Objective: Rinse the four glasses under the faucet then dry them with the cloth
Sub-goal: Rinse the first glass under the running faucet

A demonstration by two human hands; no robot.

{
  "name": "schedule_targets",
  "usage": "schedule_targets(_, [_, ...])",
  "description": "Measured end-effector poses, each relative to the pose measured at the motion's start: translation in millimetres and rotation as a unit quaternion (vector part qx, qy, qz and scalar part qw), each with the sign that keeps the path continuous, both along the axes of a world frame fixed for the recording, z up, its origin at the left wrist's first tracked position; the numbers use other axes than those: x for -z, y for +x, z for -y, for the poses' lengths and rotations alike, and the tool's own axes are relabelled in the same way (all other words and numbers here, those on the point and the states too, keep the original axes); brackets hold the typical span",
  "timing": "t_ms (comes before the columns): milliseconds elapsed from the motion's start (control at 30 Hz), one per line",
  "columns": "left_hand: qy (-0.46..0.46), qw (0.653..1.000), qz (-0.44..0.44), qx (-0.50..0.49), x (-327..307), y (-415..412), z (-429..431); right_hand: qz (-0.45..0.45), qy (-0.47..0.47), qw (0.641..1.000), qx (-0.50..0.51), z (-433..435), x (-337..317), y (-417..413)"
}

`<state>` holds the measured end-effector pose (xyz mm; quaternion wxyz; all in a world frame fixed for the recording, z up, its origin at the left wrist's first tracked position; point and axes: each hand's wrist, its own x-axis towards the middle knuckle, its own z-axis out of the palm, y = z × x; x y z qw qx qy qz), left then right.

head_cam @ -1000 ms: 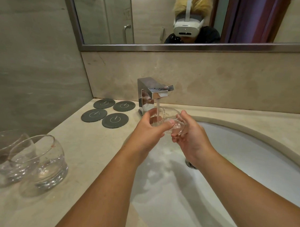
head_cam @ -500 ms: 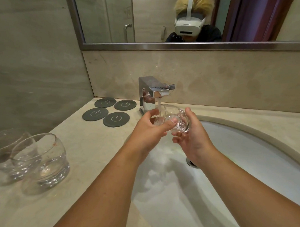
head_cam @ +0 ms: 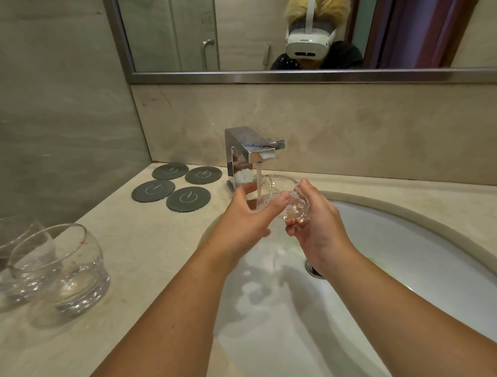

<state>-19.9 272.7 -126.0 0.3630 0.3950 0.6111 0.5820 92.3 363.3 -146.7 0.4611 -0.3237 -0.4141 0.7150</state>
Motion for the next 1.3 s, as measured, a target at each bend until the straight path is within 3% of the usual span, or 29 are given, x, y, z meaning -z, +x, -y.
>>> schedule_targets(200, [0.005,1.0,0.022,-0.017,0.1,-3.9,-1.9,0.006,0.021,0.999,-0.028,0.1,1.5,-1.5])
schedule_targets(400, [0.04,0.999,0.035,0.005,6.4,-9.9,-5.4,0.03,-0.035,0.997,-0.058,1.9,-0.3,0.8])
schedule_targets(567, [0.043,0.999,-0.022,0.002,7.2,-6.9,-3.6,0.016,-0.042,0.999,-0.01,-0.7,1.0,-0.2])
schedule_targets(833, [-0.049,0.994,-0.075,0.064,0.5,2.0,5.0,0.006,0.004,1.0,-0.026,2.2,-1.5,-0.5])
schedule_targets(1300, [-0.047,0.995,-0.078,0.046,-2.8,0.4,6.1,-0.029,0.006,0.999,-0.024,-3.3,-1.5,0.1])
